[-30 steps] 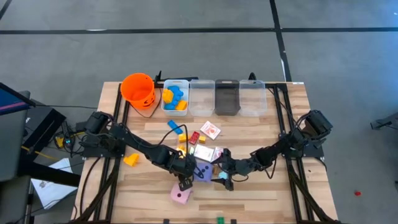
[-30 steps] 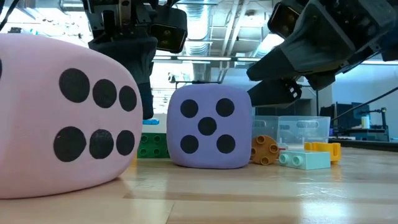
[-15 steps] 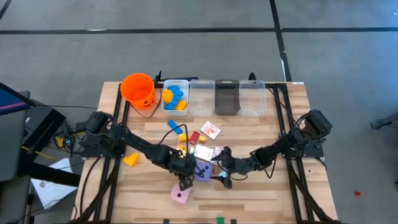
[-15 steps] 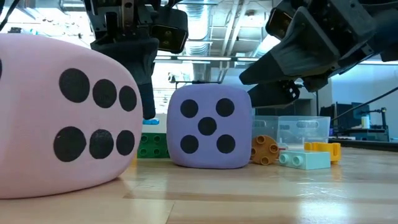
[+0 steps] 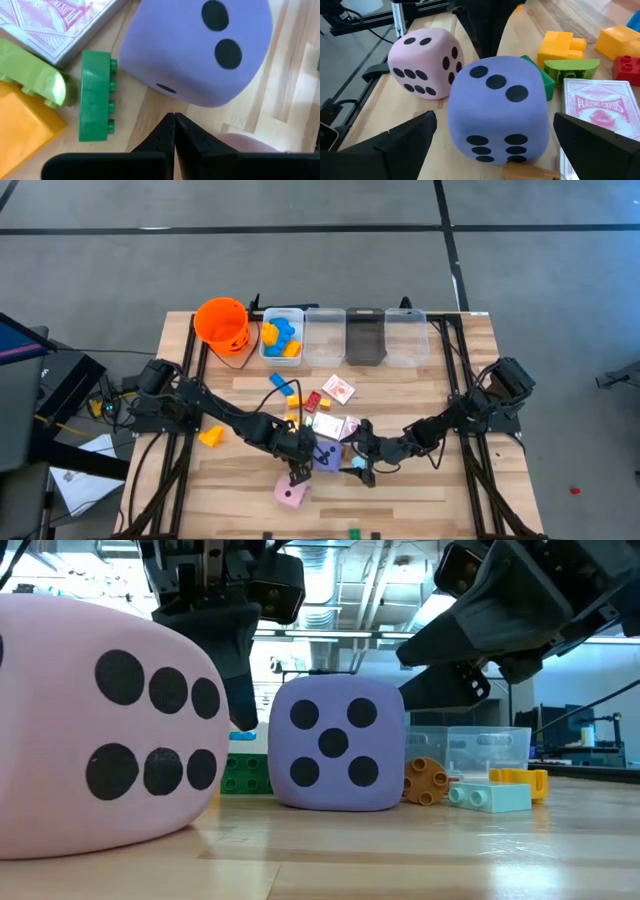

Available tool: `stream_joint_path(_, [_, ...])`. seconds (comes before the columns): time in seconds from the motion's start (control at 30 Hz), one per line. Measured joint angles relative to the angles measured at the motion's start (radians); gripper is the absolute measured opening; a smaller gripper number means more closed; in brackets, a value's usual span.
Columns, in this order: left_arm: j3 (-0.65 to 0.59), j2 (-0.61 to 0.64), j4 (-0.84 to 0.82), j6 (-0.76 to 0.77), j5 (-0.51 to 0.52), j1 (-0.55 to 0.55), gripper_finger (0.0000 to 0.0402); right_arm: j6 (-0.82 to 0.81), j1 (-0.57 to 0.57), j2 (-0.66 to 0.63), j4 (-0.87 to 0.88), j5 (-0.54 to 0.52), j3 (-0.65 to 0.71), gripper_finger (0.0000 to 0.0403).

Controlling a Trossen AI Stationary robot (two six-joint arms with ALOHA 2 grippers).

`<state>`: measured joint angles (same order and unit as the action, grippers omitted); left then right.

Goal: Pick & Place Toys
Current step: Put the purple dice into the black bin

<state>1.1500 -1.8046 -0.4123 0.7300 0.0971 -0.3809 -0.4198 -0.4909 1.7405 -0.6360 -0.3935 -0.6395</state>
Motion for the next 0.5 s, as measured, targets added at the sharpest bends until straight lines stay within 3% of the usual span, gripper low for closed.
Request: stream_joint_path(0.5, [0.000, 0.000, 0.123, -0.046, 0.000, 0.000, 0.0000, 0.000, 0.016, 0.000, 0.041, -0.003, -0.001, 0.0400])
